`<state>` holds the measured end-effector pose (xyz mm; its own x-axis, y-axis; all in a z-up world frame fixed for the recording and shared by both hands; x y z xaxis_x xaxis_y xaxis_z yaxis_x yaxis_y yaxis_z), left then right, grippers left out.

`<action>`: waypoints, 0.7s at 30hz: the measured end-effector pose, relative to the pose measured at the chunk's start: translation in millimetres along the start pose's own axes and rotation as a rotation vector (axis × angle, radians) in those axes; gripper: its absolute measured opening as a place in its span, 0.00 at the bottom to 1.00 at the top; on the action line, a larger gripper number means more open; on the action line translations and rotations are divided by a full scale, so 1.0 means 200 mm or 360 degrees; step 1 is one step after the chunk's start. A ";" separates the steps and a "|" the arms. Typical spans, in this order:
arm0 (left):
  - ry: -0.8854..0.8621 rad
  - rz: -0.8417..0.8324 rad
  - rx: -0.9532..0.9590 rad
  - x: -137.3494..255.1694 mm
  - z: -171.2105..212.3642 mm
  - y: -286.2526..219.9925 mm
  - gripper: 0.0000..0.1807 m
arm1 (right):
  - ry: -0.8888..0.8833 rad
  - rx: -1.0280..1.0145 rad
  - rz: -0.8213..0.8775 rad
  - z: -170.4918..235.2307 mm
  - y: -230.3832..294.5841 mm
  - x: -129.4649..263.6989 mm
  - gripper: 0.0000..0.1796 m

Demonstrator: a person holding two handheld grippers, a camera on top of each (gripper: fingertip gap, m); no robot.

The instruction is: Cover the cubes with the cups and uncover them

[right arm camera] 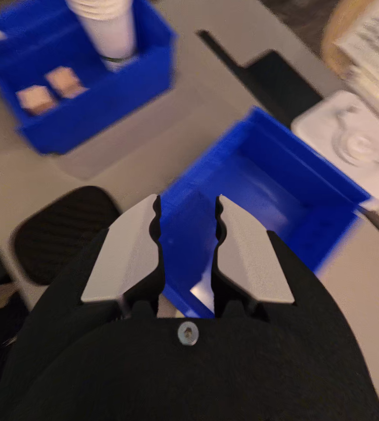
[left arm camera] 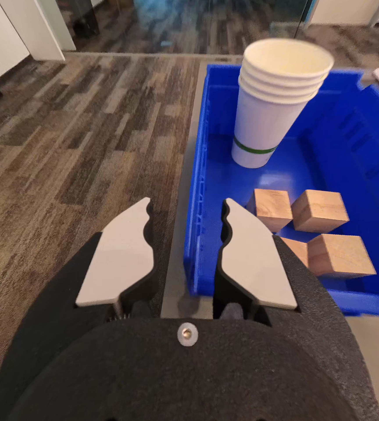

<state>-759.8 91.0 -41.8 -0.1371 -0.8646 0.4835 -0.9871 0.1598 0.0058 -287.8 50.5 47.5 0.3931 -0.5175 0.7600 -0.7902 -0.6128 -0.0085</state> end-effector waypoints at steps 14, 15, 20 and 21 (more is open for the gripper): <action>-0.0070 -0.0102 0.0042 0.27 0.07 0.02 0.24 | 0.0754 -0.0852 0.0209 0.69 -0.70 -0.24 0.26; -0.0066 -0.0094 0.0039 0.28 0.08 0.00 0.24 | 0.0835 -0.0838 0.0198 0.72 -0.69 -0.27 0.23; -0.0118 -0.0076 0.0026 0.37 0.08 -0.13 0.23 | 0.0999 -0.0871 0.0143 0.76 -0.66 -0.30 0.04; -0.0138 -0.0056 0.0030 0.39 0.08 -0.16 0.22 | 0.0993 -0.0885 0.0123 0.76 -0.67 -0.30 0.04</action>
<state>-741.1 10.6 -17.3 -0.1079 -0.9076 0.4058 -0.9927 0.1202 0.0048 -135.5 73.2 -95.7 0.1253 -0.0200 0.9919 -0.9851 -0.1210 0.1220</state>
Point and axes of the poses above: each gripper's, where its closed fingertips meet, x back along the fingers, z out of its underside, y = z × x across the jaws, the point moved 2 cm from there along x, back along the fingers, and after that the axes turned 4 degrees about y, right-handed, at the moved point
